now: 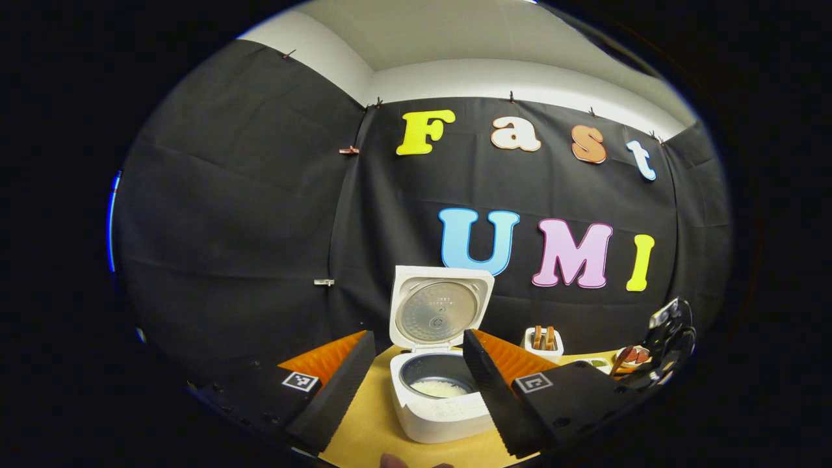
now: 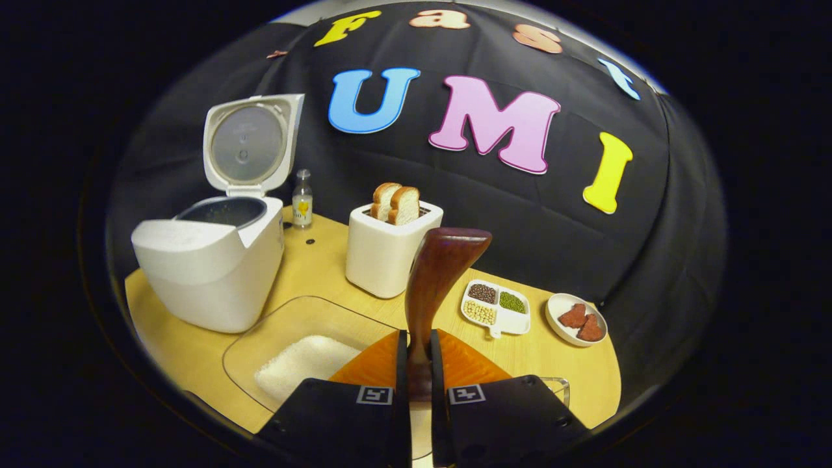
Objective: Close the left gripper, press the button to open the rice cooker; take a wooden spoon from the chopstick holder with the right hand, scoop a spoonful of rice and pour it into the rice cooker, then put the wooden spoon back into the chopstick holder.
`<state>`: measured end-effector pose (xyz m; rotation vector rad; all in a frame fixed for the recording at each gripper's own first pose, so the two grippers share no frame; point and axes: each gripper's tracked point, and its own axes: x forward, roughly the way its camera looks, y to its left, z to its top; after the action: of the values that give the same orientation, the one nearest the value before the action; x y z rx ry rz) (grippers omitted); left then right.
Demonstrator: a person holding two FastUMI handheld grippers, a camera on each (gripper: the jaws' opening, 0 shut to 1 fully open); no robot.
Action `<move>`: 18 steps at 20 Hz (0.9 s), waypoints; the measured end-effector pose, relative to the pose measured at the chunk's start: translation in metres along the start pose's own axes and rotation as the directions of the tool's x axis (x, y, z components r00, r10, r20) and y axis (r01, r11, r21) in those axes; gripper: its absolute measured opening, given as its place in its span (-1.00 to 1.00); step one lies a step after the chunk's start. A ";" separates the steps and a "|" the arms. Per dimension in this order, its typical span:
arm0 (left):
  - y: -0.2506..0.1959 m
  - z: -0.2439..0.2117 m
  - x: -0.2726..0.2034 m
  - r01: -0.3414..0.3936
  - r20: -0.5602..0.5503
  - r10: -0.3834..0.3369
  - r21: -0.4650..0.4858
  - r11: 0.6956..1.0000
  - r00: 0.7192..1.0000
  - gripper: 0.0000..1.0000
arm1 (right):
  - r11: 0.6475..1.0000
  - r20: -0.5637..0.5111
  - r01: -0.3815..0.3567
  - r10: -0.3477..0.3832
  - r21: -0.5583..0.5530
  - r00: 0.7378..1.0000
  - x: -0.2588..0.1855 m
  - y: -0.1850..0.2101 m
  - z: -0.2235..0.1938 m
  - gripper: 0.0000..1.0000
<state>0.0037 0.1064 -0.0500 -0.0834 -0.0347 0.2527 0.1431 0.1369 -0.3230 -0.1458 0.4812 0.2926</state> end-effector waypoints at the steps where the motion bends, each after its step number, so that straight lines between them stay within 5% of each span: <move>1: 0.001 -0.001 0.000 0.001 -0.005 -0.001 -0.002 1.000 1.000 0.88 | 0.999 -0.018 0.006 -0.006 -0.033 1.000 0.008 0.007 -0.010 -0.67; 5: 0.009 0.001 0.002 -0.002 0.003 0.002 -0.002 1.000 1.000 0.88 | 0.998 -0.056 -0.062 0.061 -0.022 0.997 0.018 0.046 -0.024 -0.67; 8: 0.011 0.002 0.004 0.002 0.008 -0.002 -0.012 1.000 1.000 0.88 | 0.982 -0.074 -0.100 0.113 0.159 0.991 0.016 0.065 -0.024 -0.67; 10: 0.011 0.000 0.005 0.002 0.004 -0.002 -0.017 1.000 1.000 0.88 | 0.939 -0.088 -0.103 0.139 0.330 0.986 0.012 0.075 -0.022 -0.66; 12: 0.011 -0.001 0.005 0.003 0.002 -0.003 -0.024 1.000 1.000 0.88 | 0.858 -0.088 -0.090 0.155 0.505 0.984 0.014 0.076 -0.019 -0.67; 18: 0.016 0.000 0.002 -0.002 0.007 0.002 -0.039 0.999 1.000 0.88 | 0.517 -0.086 -0.021 0.181 0.856 0.980 0.011 0.045 -0.034 -0.67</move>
<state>0.0014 0.1226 -0.0511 -0.1217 -0.0463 0.2543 0.1235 0.1756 -0.3616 0.8617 0.7595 0.1249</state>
